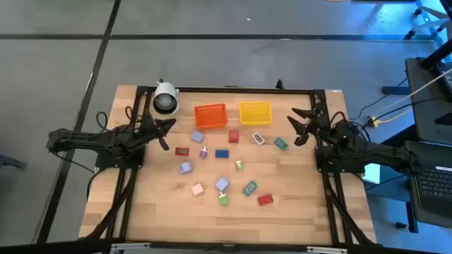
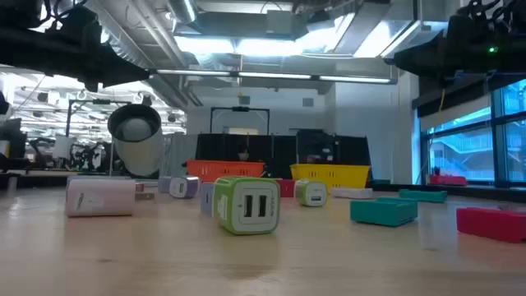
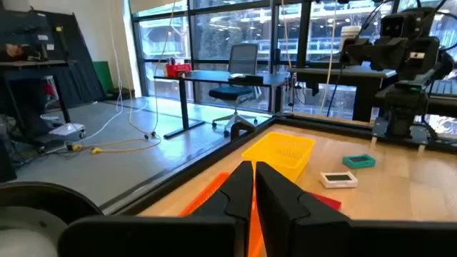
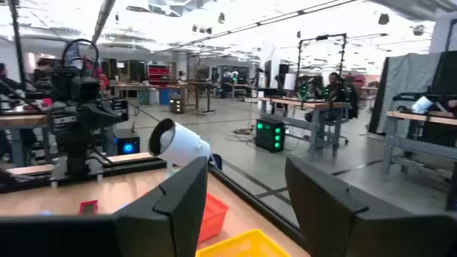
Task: Pick & Place Office items
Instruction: Put the top blue digital clock into the yellow bin
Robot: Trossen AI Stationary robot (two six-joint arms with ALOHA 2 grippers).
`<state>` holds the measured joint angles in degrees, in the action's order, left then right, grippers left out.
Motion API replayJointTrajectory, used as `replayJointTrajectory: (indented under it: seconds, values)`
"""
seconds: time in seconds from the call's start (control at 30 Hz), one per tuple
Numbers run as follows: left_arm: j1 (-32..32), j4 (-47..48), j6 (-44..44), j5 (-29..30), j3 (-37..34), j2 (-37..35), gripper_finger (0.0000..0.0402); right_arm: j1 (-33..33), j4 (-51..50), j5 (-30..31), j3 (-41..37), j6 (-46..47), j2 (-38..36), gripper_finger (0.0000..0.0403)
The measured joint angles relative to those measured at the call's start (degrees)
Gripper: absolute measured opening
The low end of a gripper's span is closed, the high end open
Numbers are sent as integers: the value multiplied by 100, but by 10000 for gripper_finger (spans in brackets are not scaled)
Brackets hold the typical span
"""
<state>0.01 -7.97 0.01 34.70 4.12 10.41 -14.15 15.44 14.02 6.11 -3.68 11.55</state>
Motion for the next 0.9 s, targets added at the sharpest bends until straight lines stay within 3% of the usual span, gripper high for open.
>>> replayJointTrajectory:
  seconds: [0.5, 0.73, 0.9]
  values:
    - [0, 43, 22, 319, 0, 0, 15, 0, -100, 56, 59, -15, 2, 191]
    - [0, 50, -15, 319, 0, 0, 15, 0, -1538, 749, 824, 91, 68, 192]
    - [0, 110, -20, 319, 0, 0, 15, 0, -1700, 808, 1086, 497, 241, 192]
